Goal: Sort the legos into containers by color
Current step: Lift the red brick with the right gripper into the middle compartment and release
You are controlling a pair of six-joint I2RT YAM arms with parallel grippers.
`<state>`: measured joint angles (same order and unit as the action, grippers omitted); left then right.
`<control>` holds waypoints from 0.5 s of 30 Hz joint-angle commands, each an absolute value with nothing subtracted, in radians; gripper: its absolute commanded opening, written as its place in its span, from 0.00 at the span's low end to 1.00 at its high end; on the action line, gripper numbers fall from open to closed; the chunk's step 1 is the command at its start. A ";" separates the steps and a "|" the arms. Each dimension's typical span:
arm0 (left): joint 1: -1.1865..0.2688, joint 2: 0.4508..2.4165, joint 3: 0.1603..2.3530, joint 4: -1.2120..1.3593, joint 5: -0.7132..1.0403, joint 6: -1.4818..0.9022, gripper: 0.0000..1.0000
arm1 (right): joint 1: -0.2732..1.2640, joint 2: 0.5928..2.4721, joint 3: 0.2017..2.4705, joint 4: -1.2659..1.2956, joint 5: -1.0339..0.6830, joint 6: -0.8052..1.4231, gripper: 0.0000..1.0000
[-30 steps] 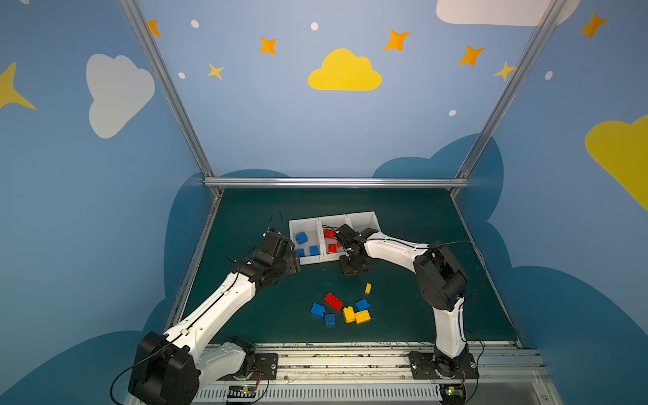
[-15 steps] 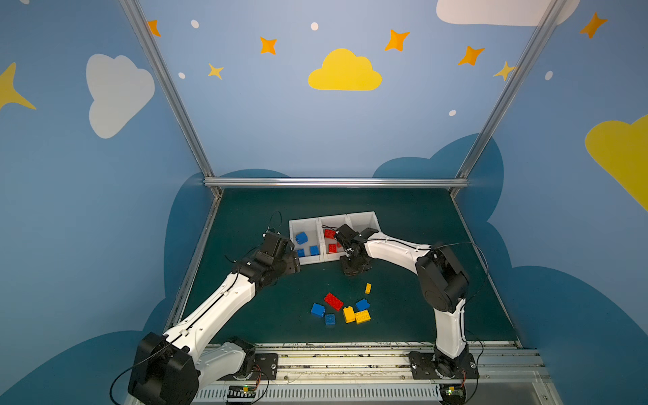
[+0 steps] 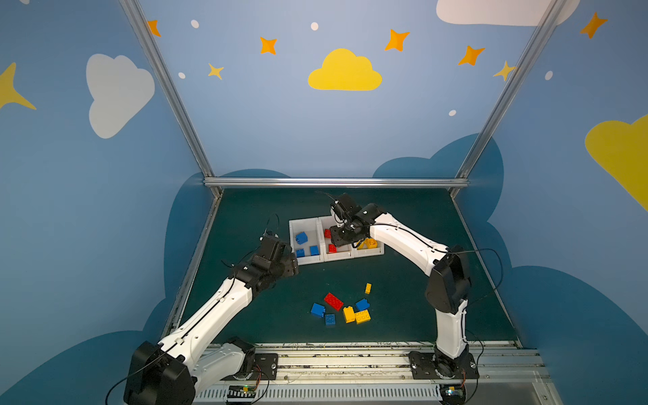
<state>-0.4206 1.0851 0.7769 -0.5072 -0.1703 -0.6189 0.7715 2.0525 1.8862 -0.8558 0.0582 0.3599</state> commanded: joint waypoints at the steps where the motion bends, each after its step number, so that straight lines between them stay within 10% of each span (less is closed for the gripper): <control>1: -0.416 1.057 0.754 -0.513 -0.154 -0.637 0.81 | 0.758 2.147 1.968 -0.930 0.034 0.329 0.38; 9: -0.416 1.035 0.729 -0.508 -0.153 -0.645 0.81 | 0.750 2.190 2.025 -0.946 0.045 0.324 0.44; 15: -0.419 1.050 0.731 -0.505 -0.144 -0.645 0.81 | 0.744 2.177 2.025 -0.951 0.055 0.329 0.68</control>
<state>-0.4206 1.0473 0.7326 -0.5072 -0.1532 -0.6373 0.7483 2.2047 2.0010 -0.9253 0.0479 0.3317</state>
